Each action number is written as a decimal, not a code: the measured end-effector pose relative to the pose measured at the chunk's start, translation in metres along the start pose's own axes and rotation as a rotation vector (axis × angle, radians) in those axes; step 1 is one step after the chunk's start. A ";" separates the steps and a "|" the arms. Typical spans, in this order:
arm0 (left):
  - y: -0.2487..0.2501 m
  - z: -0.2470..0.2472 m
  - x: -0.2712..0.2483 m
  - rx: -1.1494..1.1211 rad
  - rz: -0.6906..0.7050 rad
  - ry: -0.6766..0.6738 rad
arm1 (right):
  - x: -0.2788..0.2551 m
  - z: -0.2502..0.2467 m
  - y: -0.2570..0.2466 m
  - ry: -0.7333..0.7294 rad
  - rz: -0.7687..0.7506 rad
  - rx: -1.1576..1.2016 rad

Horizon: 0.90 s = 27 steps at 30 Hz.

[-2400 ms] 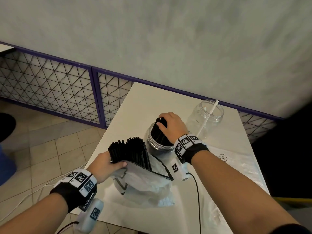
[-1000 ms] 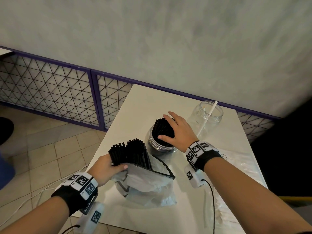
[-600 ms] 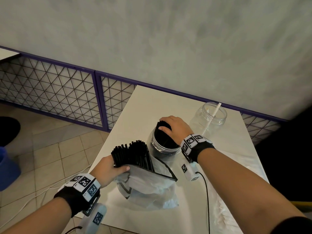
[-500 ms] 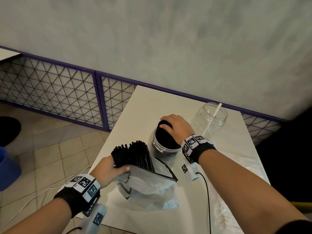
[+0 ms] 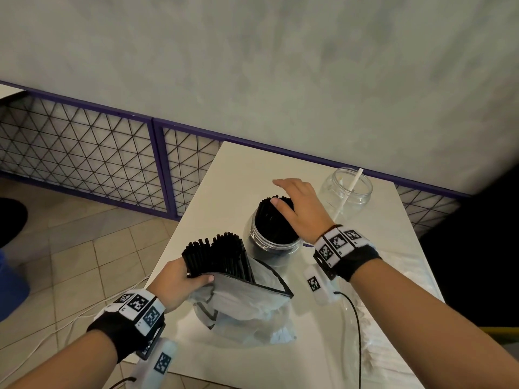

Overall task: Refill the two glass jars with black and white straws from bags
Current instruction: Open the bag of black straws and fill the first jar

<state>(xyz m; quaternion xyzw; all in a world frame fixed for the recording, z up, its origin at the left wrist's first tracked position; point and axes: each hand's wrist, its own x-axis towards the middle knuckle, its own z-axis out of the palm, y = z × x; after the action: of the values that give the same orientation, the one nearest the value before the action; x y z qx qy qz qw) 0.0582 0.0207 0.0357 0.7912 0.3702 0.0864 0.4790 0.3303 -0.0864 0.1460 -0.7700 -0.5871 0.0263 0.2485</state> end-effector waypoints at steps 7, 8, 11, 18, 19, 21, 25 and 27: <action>0.006 0.005 -0.005 -0.007 0.050 0.047 | -0.074 0.017 -0.035 -0.154 0.070 0.385; 0.007 0.006 -0.007 -0.012 0.058 0.050 | -0.081 0.025 -0.039 -0.205 0.124 0.420; 0.009 0.009 -0.010 -0.010 0.094 0.048 | -0.092 0.050 -0.048 -0.281 0.244 0.515; 0.015 0.018 -0.018 0.010 0.063 0.084 | -0.100 0.086 -0.057 -0.113 0.352 0.532; 0.014 0.020 -0.019 0.007 0.042 0.099 | -0.101 0.088 -0.058 -0.096 0.377 0.522; 0.014 0.024 -0.020 0.003 0.016 0.119 | -0.103 0.089 -0.059 -0.085 0.403 0.514; 0.023 0.028 -0.027 -0.025 0.042 0.101 | -0.106 0.089 -0.061 -0.097 0.428 0.540; 0.027 0.029 -0.030 -0.032 0.039 0.107 | -0.108 0.090 -0.060 -0.104 0.439 0.585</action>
<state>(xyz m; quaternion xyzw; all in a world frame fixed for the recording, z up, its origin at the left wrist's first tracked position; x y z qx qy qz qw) 0.0646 -0.0268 0.0491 0.7848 0.3786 0.1438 0.4691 0.2133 -0.1424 0.0653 -0.7715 -0.3873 0.2850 0.4166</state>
